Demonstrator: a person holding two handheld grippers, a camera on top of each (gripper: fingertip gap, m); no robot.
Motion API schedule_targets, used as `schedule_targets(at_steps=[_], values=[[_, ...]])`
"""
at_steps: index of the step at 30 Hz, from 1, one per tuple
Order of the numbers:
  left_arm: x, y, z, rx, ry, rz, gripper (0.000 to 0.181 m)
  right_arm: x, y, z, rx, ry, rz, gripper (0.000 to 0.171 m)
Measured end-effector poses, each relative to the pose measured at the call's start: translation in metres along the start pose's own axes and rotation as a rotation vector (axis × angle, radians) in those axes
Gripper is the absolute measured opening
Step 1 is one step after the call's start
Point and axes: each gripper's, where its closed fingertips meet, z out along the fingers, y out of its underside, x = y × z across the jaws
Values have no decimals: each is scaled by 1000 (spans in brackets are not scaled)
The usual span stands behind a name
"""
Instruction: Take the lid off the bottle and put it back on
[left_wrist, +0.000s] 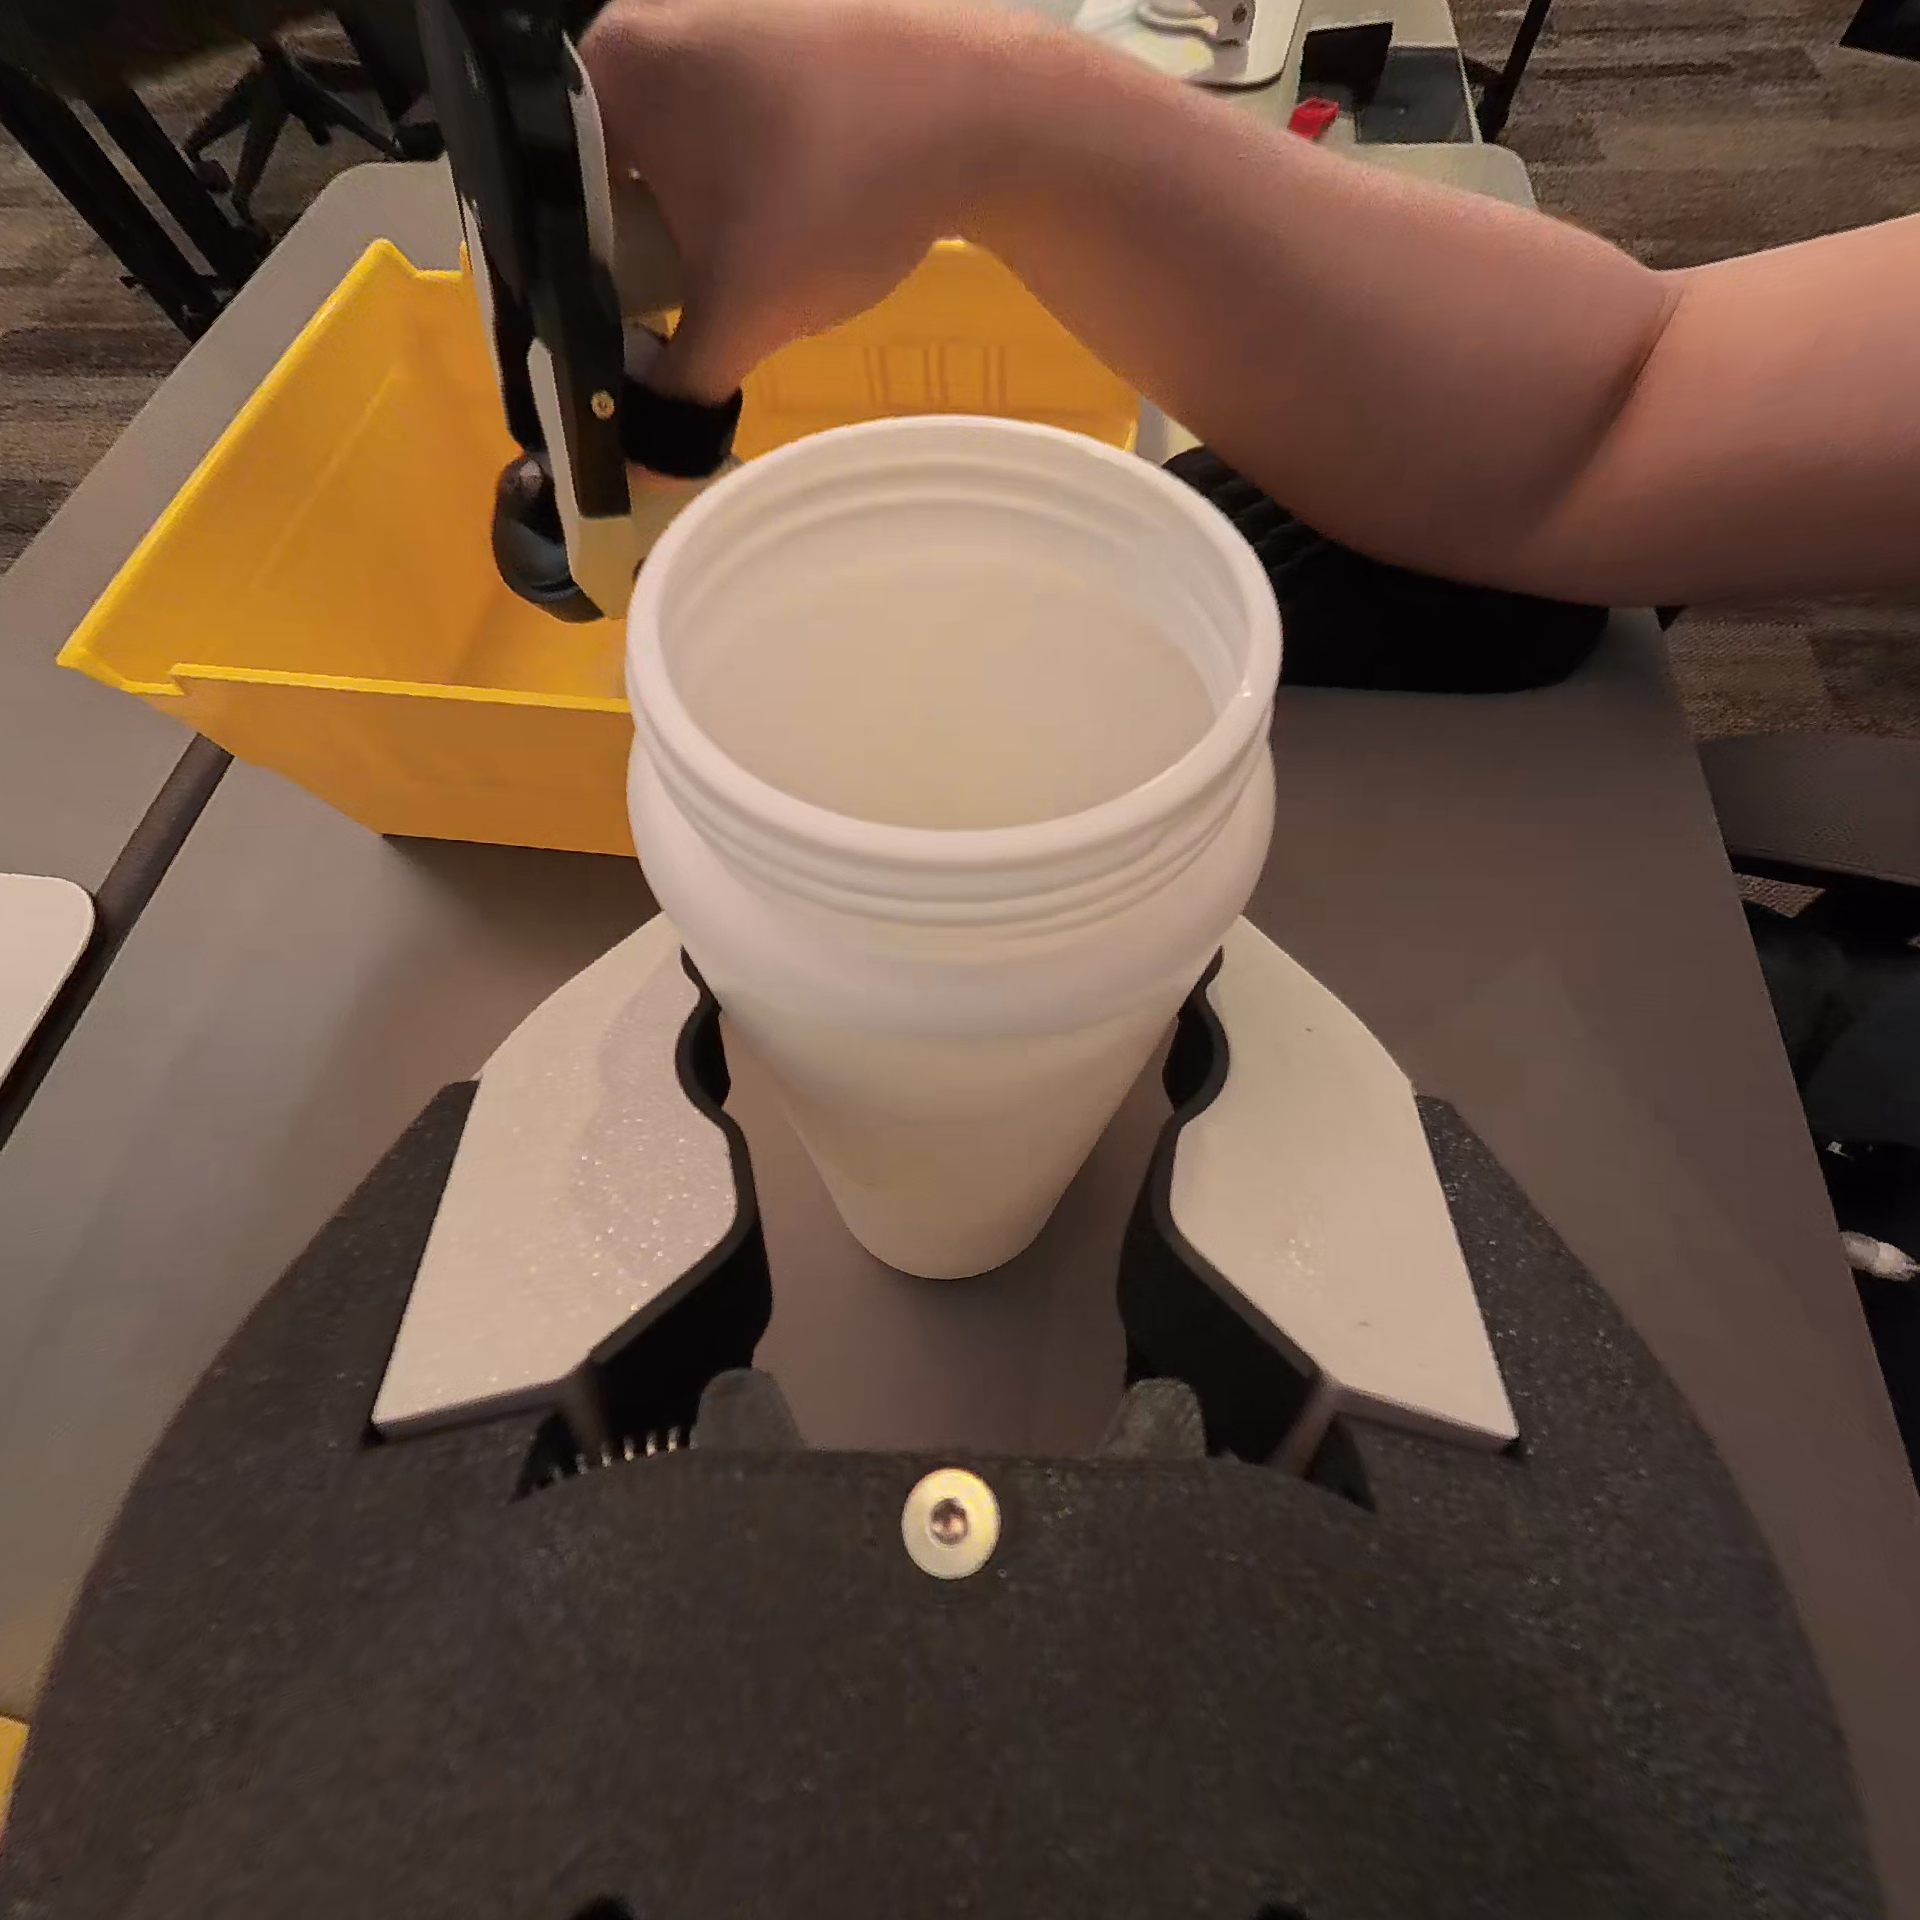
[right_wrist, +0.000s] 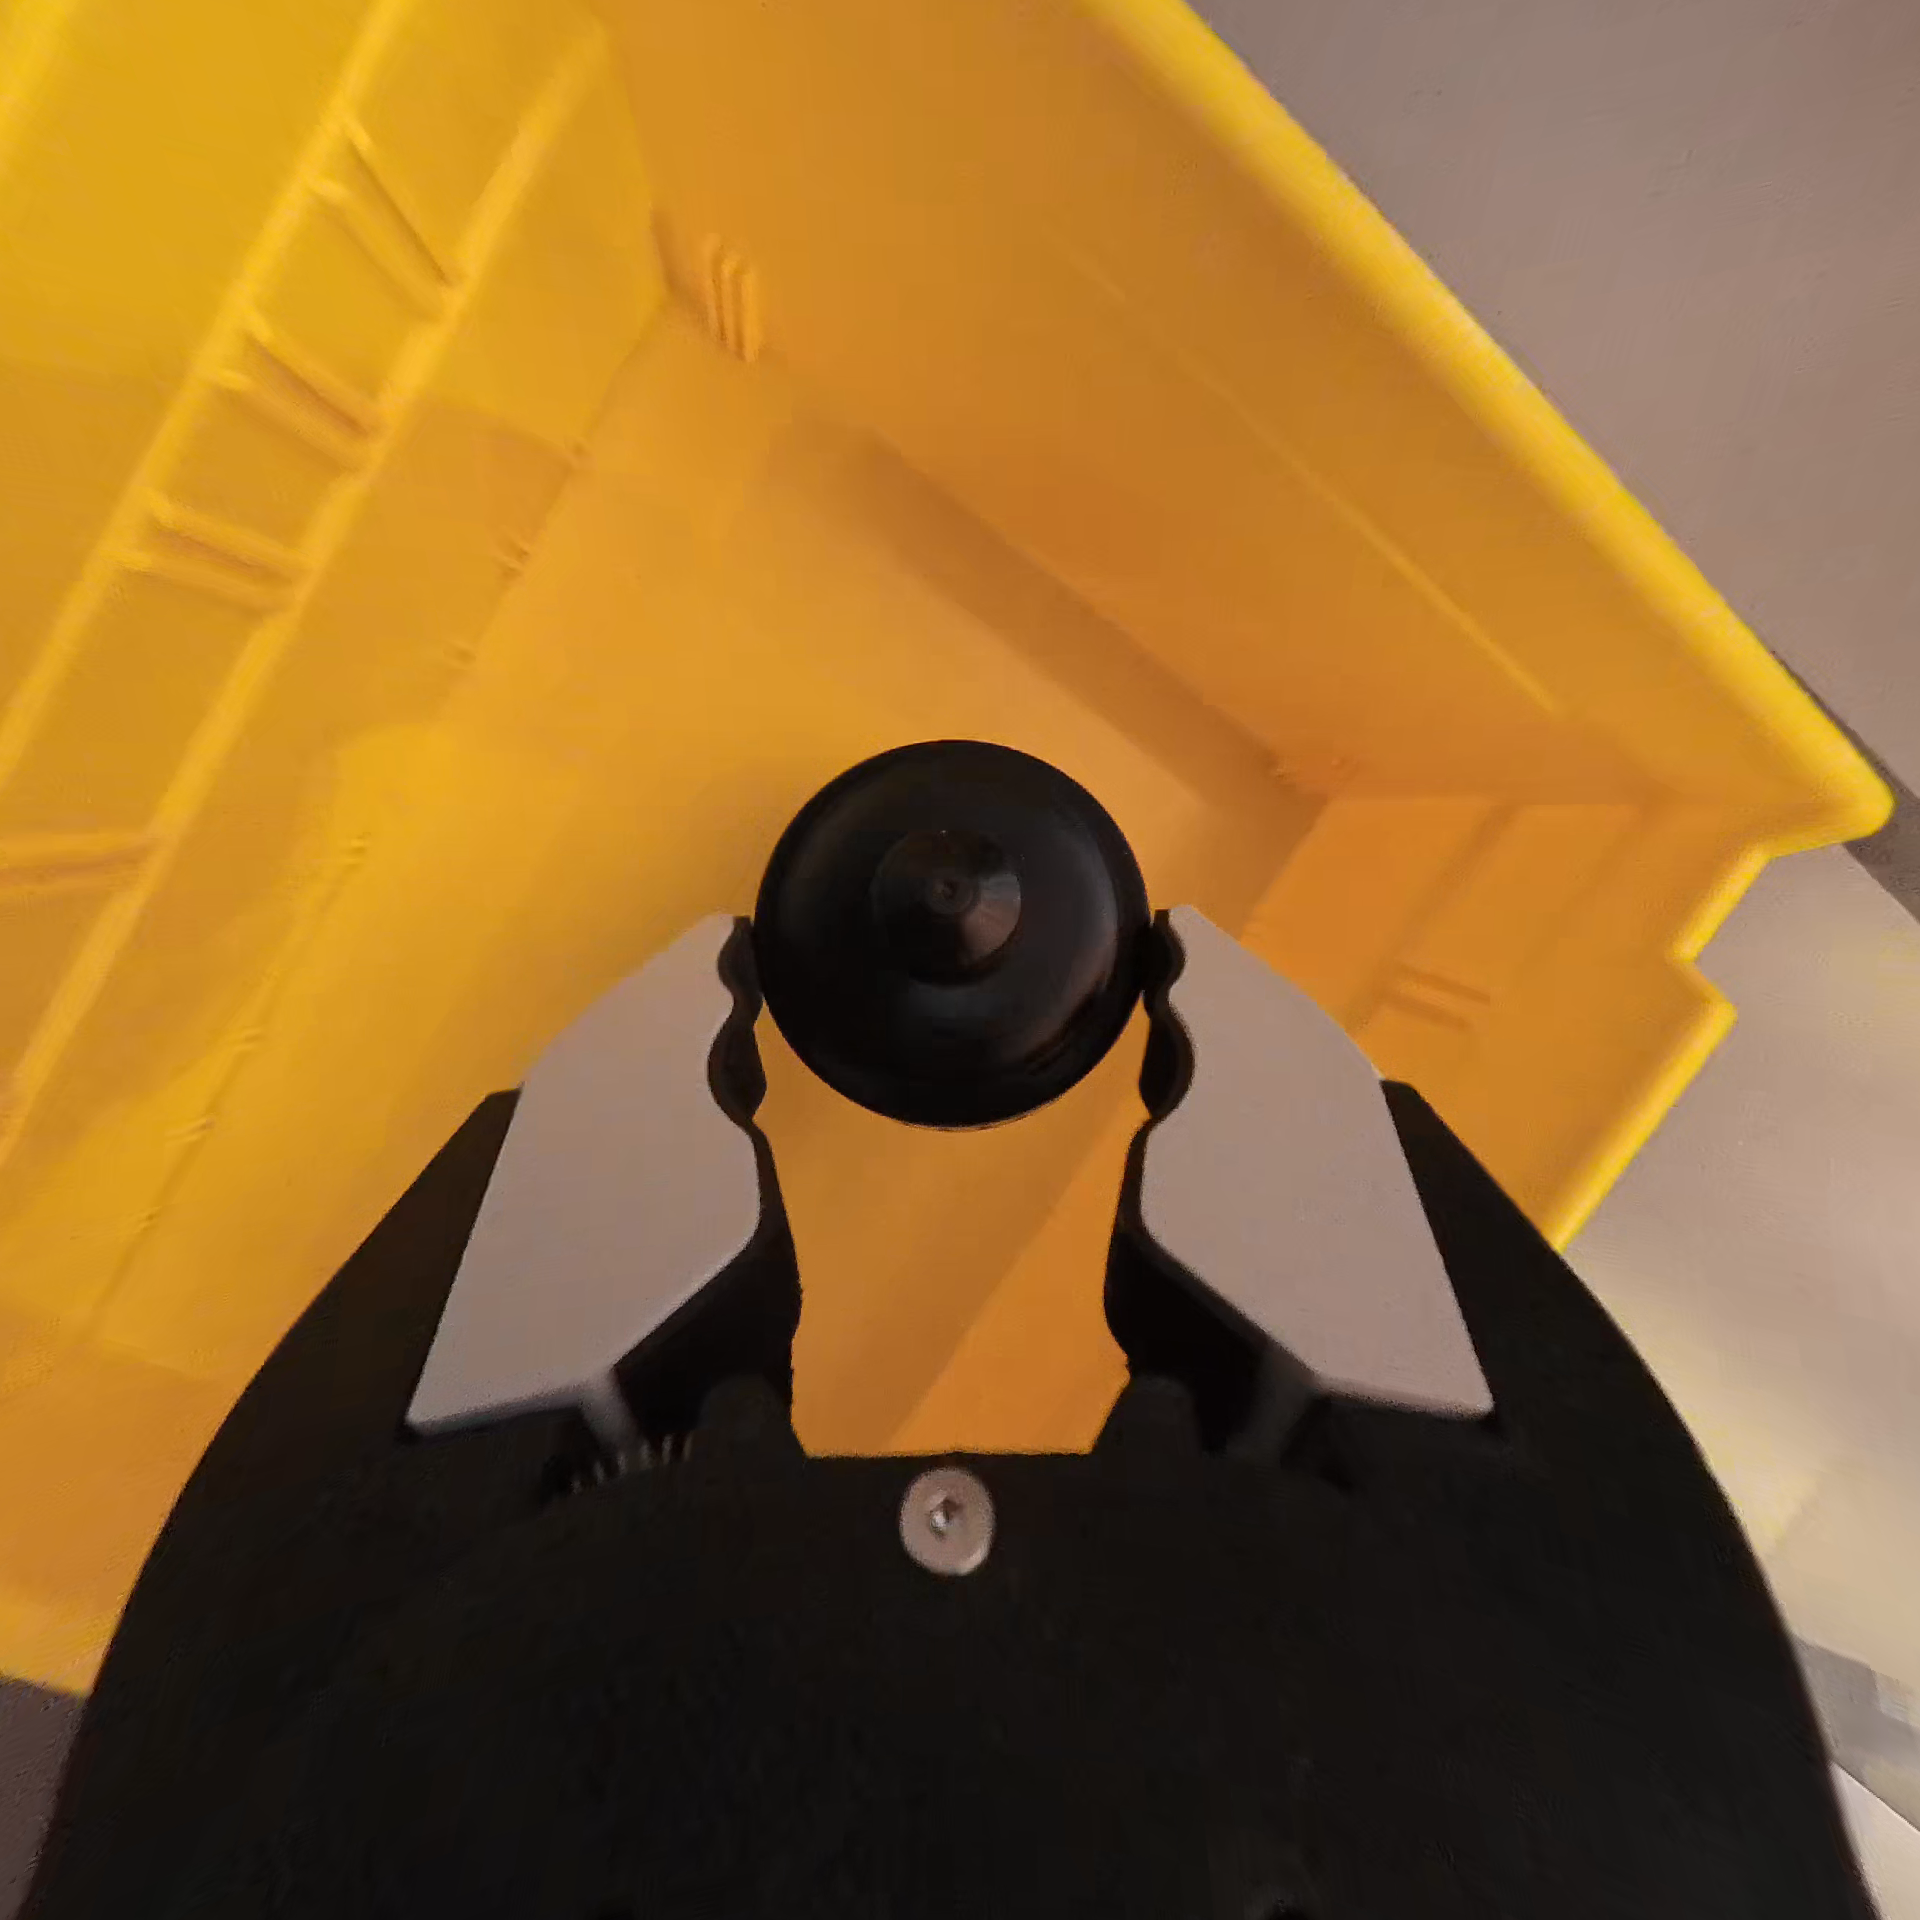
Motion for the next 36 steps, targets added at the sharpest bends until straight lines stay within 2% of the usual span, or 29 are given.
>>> schedule_targets(at_steps=[4,11,18,23,25,27,29,31,34,36], values=[[-6,1,-2,-6,-34,-1,84,12,1,14,-23,98,-10,72],[-14,3,-3,-9,-58,-29,84,24,8,34,-55,126,18,72],[-18,3,-5,-14,-81,-42,84,26,14,44,-67,72,71,73],[-22,-3,-11,29,-74,-99,84,25,14,37,-71,62,58,73],[-24,-7,-17,53,-83,-116,84,28,7,20,-34,97,39,74],[-29,-13,-26,79,-102,-127,84,27,-9,-12,62,130,22,74],[-34,-20,-39,120,-124,-145,84,12,-37,-58,249,143,-29,74],[-39,-30,-54,179,-131,-175,84,-26,-65,-111,489,88,-139,74],[-43,-43,-76,277,-115,-225,84,-127,-81,-181,831,-252,-375,73],[-44,-49,-88,332,-97,-251,84,-185,-70,-207,940,-475,-527,74]])
